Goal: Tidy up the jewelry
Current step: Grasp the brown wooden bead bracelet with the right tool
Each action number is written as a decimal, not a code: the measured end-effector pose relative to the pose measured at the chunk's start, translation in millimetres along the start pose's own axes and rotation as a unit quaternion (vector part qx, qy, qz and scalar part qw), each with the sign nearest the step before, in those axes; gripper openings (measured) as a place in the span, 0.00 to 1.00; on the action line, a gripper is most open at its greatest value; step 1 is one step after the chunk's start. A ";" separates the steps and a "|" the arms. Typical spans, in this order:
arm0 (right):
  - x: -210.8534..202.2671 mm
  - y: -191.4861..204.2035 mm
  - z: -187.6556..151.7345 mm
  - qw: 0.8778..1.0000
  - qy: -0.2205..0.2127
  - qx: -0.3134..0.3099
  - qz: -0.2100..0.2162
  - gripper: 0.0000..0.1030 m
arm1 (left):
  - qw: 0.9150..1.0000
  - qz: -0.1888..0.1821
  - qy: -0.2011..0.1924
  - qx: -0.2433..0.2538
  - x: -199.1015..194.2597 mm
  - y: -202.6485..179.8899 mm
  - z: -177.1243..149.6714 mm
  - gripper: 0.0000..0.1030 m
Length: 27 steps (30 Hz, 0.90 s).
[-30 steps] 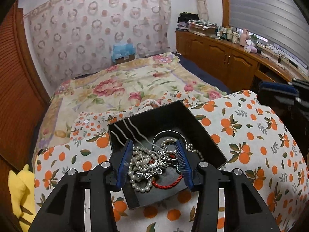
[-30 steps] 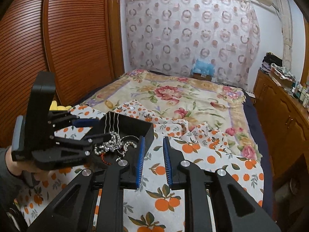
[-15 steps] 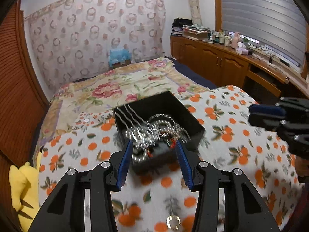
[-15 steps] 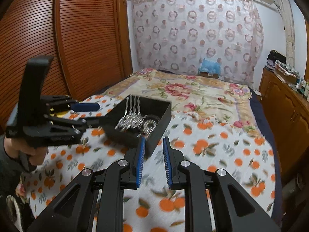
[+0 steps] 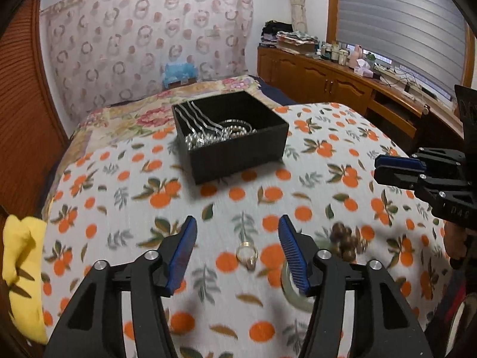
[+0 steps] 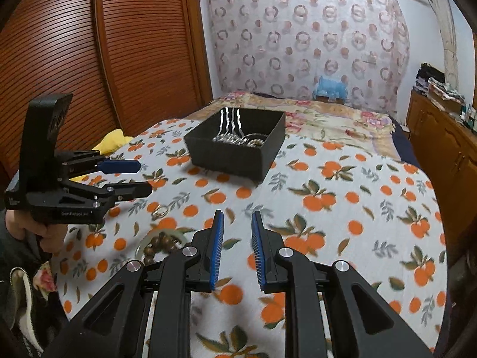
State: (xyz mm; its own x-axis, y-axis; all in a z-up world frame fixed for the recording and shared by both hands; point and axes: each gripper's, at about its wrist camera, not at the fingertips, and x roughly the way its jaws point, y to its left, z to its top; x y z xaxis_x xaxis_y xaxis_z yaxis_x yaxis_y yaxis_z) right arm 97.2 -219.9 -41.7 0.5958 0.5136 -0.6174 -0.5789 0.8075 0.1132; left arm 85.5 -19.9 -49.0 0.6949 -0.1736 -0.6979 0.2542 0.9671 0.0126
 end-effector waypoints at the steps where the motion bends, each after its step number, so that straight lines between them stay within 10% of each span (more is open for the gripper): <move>1: 1.1 3.5 -2.3 1.000 0.003 0.001 0.005 0.21 | 1.000 0.001 0.001 -0.003 -1.4 0.8 -3.6 0.56; 10: 18.4 35.1 -10.4 0.999 0.030 -0.003 0.030 0.20 | 0.999 0.016 0.008 -0.034 -8.5 9.9 -33.7 0.84; 27: 54.4 56.4 -13.9 0.995 0.096 0.005 0.018 0.34 | 0.998 0.014 -0.001 -0.066 -20.2 24.2 -53.3 0.88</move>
State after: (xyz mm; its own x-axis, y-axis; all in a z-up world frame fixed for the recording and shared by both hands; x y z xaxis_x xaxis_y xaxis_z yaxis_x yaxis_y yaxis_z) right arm 89.3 -150.5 -79.8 0.4578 0.4780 -0.7496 -0.5914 0.7933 0.1446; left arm 41.8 17.0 -72.8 0.7014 -0.1465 -0.6976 0.1442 0.9876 -0.0624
